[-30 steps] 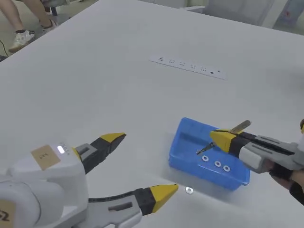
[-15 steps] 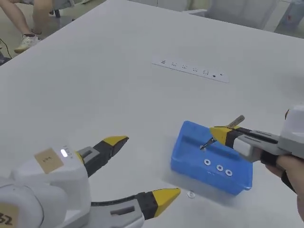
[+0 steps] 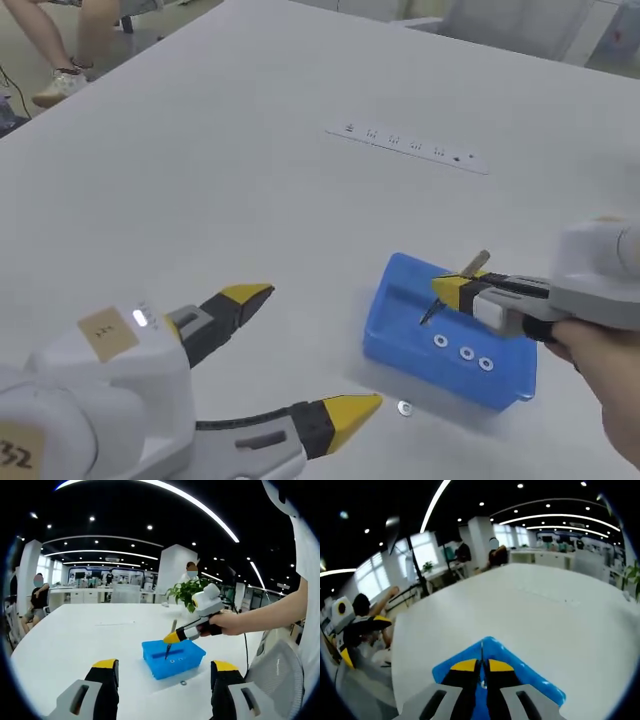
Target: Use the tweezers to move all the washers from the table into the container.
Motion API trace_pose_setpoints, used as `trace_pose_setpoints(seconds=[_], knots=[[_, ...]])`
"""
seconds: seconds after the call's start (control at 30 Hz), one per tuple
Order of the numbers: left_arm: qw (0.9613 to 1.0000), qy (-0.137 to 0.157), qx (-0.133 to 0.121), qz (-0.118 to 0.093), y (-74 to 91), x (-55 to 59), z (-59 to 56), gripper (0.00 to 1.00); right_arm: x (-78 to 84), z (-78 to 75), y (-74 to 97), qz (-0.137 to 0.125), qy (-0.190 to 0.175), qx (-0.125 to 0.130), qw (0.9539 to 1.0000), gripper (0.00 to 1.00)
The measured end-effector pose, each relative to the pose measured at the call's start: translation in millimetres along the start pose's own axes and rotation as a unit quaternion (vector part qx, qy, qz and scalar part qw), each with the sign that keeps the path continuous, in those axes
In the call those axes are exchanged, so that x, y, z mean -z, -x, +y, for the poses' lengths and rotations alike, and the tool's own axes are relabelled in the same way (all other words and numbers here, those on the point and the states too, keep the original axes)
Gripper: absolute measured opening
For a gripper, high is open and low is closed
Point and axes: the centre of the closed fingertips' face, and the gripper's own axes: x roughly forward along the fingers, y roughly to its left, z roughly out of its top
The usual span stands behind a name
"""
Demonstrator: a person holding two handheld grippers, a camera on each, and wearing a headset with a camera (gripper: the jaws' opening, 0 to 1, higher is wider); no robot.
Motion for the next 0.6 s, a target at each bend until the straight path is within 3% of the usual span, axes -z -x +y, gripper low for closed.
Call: trace_pose_setpoints(seconds=[0.27,0.6], knots=[[1.0000,0.001,-0.002,-0.001,0.4,-0.1,0.8,0.76,10.4,1.3,-4.2,0.025,0.024,0.003,0.9994,0.03],[1.0000,0.000,-0.002,0.001,0.3,0.6,1.7,0.75,-3.4,8.9,4.1,-0.003,0.023,0.001,0.9997,0.03]])
